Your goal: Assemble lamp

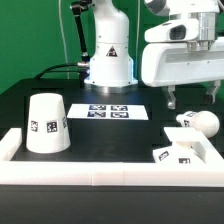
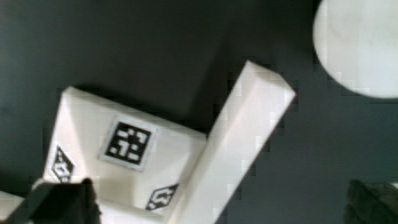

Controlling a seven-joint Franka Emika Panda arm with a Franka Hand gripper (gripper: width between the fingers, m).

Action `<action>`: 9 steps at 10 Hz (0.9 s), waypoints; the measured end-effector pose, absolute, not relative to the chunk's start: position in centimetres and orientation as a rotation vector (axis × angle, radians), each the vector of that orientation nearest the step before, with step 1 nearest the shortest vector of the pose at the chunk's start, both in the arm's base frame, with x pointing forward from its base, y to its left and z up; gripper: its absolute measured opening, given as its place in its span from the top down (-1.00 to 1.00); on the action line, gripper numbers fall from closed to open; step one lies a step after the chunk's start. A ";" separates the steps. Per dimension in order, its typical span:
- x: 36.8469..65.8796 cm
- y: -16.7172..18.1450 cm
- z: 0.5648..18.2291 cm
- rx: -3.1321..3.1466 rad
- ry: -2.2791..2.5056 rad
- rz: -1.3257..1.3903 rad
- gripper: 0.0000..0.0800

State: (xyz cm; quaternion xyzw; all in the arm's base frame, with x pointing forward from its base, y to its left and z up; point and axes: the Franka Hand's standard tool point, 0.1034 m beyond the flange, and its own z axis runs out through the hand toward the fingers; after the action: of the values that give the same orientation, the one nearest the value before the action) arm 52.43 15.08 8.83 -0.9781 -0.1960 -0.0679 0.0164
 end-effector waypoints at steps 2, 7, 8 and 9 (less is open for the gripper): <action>50.6 17.1 8.1 -3.032 -0.614 -0.202 -0.75; 49.2 18.0 6.9 -3.010 -0.658 -0.235 -0.75; 49.1 18.1 6.9 -3.008 -0.678 -0.230 -0.75; 49.1 18.2 6.8 -2.999 -0.739 -0.211 -0.75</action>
Offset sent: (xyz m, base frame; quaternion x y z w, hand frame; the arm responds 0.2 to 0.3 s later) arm -0.0259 0.0185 -0.0147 0.0276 0.0178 -0.0425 0.9986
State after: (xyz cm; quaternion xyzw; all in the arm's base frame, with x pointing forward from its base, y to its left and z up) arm 49.14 18.20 6.82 -0.9684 -0.2387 -0.0680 0.0230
